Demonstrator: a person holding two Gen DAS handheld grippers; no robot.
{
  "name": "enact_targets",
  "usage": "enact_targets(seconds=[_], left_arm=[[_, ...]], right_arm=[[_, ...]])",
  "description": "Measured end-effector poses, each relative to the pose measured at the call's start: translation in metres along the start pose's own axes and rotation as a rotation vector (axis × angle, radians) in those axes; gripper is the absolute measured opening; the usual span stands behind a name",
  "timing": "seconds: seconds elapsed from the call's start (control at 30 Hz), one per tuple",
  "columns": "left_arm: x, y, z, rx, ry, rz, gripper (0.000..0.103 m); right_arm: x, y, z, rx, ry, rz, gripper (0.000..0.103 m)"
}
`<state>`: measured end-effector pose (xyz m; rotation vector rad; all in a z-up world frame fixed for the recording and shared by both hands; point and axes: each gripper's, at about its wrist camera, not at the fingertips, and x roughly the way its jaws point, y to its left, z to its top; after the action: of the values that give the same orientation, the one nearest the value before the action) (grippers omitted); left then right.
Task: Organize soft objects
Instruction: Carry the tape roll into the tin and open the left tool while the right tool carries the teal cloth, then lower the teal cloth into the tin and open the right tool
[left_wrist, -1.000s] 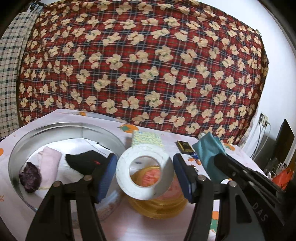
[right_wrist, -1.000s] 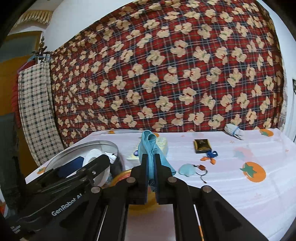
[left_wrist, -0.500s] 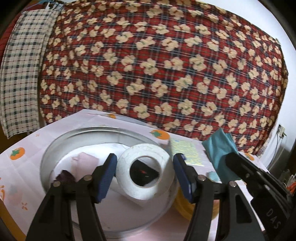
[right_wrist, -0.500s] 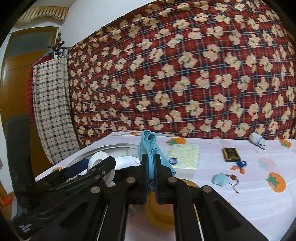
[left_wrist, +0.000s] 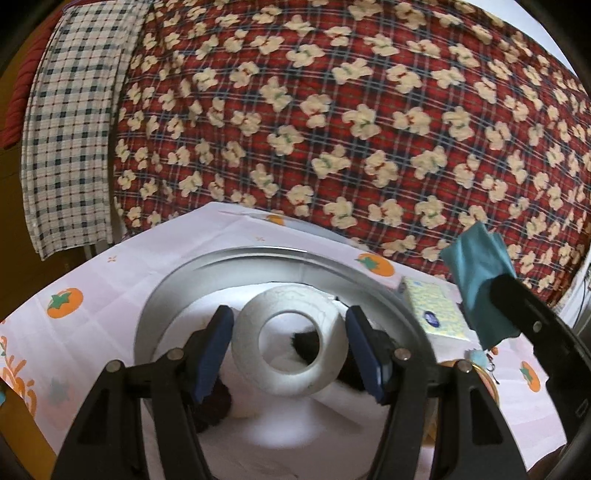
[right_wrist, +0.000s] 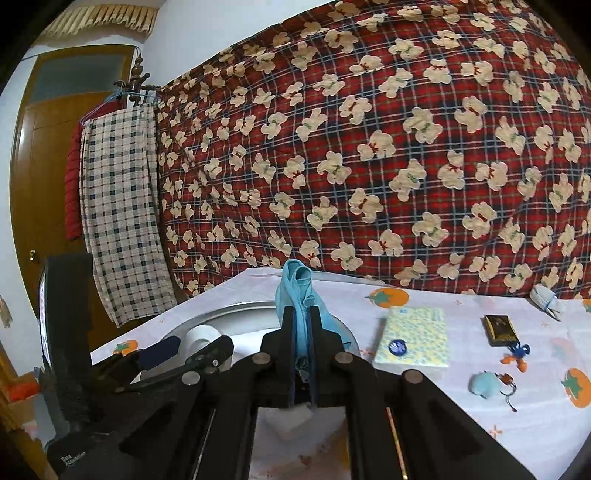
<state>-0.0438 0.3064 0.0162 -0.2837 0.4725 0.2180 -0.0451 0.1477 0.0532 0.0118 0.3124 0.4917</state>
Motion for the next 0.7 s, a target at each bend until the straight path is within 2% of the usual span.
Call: enact_targets(seconds=[0.23, 0.7], left_arm=[[0.010, 0.009, 0.011, 0.010, 0.006, 0.041, 0.063], [0.046, 0.016, 0.022, 0.042, 0.096, 0.128, 0.063]], right_arm=[[0.025, 0.008, 0.006, 0.006, 0.011, -0.004, 0.007], [0.082, 0.006, 0.007, 0.044, 0.097, -0.021, 0.007]])
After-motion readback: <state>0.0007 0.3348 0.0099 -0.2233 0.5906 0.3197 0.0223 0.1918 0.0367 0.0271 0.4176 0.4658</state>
